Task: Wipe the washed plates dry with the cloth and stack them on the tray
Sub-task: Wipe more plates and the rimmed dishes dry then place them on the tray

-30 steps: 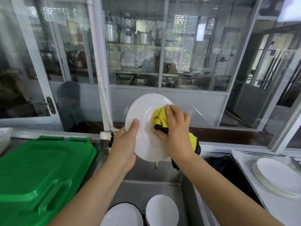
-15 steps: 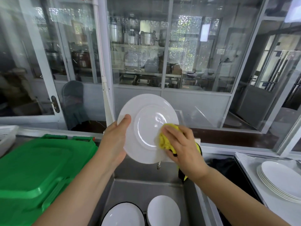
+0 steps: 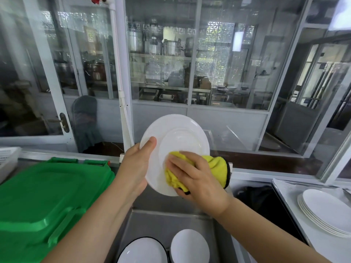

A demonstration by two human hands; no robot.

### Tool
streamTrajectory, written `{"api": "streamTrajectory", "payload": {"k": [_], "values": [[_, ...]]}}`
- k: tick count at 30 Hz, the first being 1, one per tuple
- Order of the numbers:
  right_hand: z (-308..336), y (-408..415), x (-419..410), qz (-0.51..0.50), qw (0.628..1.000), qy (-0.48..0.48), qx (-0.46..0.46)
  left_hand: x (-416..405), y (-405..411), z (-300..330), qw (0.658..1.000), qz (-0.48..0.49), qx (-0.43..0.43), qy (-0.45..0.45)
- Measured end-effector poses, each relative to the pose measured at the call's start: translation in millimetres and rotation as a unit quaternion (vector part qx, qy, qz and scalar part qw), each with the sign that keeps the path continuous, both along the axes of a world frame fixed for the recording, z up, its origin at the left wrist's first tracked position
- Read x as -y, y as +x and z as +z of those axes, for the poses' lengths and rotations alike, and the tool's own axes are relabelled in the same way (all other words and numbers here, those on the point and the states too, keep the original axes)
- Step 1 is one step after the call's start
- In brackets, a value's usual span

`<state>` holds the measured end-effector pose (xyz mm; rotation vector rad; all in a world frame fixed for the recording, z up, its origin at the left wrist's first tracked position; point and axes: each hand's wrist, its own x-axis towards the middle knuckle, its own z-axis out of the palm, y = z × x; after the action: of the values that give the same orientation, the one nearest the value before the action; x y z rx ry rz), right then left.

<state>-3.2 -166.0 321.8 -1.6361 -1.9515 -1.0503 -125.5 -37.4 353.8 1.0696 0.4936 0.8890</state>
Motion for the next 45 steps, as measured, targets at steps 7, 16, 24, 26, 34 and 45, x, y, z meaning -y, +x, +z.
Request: {"api": "streamTrajectory", "payload": {"k": [7, 16, 24, 26, 34, 45], "values": [[24, 28, 8, -0.07, 0.978, 0.121, -0.158, 4, -10, 2, 0.999, -0.019, -0.023, 0.033], [63, 0, -15, 0.033, 0.969, 0.074, -0.232, 32, -4, 3, 0.954, -0.084, -0.126, 0.26], [56, 22, -12, 0.023, 0.748, 0.166, -0.642, 40, -14, 15, 0.969, -0.015, -0.051, 0.24], [45, 23, -14, 0.012, 0.659, 0.172, -0.732, 43, -14, 15, 0.97, -0.006, -0.023, 0.243], [18, 28, 3, -0.038, 0.595, 0.244, -0.765, 31, -13, 1, 0.96, -0.13, -0.082, 0.234], [37, 17, 6, -0.036, 0.923, 0.132, -0.359, 19, -1, 4, 0.926, -0.119, -0.156, 0.324]]}}
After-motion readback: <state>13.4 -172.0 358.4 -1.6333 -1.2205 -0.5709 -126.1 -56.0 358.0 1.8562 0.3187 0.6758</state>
